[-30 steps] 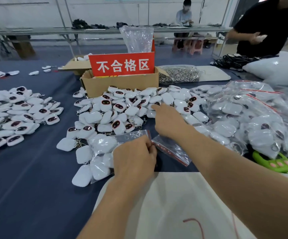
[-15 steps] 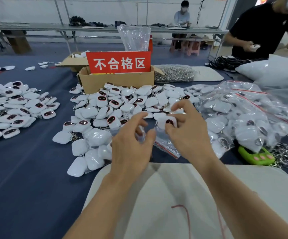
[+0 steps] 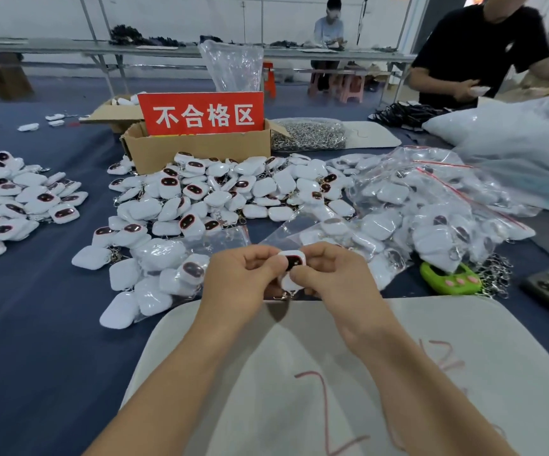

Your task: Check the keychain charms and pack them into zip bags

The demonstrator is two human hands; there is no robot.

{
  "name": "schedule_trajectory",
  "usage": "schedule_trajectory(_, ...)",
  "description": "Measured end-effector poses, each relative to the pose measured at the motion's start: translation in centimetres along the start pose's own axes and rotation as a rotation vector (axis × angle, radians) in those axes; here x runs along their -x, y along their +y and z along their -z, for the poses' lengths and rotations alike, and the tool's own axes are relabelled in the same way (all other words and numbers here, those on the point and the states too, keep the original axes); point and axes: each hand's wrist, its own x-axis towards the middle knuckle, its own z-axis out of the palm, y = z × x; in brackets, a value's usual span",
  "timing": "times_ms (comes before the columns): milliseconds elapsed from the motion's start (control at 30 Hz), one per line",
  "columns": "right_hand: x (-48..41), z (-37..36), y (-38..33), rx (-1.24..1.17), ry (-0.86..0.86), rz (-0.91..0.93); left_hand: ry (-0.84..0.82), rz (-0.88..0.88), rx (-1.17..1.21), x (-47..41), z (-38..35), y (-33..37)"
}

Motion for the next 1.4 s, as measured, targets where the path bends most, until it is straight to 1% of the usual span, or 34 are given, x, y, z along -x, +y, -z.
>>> schedule_trajectory(100, -0.4, 0.4, 0.1, -0.049, -0.01, -0.068, -0.03, 0.055, 0.059, -0.2, 0.1, -0.1)
schedule_trajectory(233, -0.9, 0.7, 0.3, -0.082, 0.0, -0.121, -0.046, 0.075, 0.07, -0.2, 0.0, -0.1)
schedule_trajectory(333, -0.9, 0.6, 0.5, -0.036, 0.009, -0.106, -0.067, 0.055, 0.059, -0.1, 0.1, 0.0)
schedule_trajectory(433, -0.8, 0.3, 0.9, 0.1, 0.053, -0.067, -0.071, -0.012, -0.052, 0.2, 0.1, 0.0)
schedule_trajectory(533, -0.7, 0.2, 1.0, 0.16, 0.065, -0.044, -0.059, -0.025, -0.082, 0.4, 0.0, 0.3)
schedule_trajectory(633, -0.7, 0.2, 0.7, 0.109, 0.053, -0.059, -0.046, -0.014, -0.083, 0.6, 0.0, 0.5)
schedule_trajectory(700, -0.7, 0.3, 0.6, 0.075, 0.03, -0.073, -0.065, 0.003, -0.065, 0.9, -0.3, 0.6)
schedule_trajectory(833, -0.5, 0.4, 0.6, 0.087, -0.018, -0.077, -0.056, 0.017, -0.105, 1.3, -0.5, 0.7)
schedule_trajectory(1000, -0.5, 0.4, 0.5, 0.105, -0.071, -0.084, -0.015, 0.083, -0.076, 1.1, -0.1, 0.8)
schedule_trajectory(1167, -0.5, 0.4, 0.5, 0.084, -0.123, -0.041, 0.009, 0.058, -0.107, 0.9, -0.2, 0.8)
schedule_trajectory(1300, -0.5, 0.3, 0.4, 0.073, -0.115, -0.031, -0.009, 0.038, -0.099, 1.0, -0.3, 0.9)
schedule_trajectory(1400, -0.5, 0.4, 0.4, 0.067, -0.078, -0.038, -0.065, 0.026, -0.065, 0.9, -0.1, 0.7)
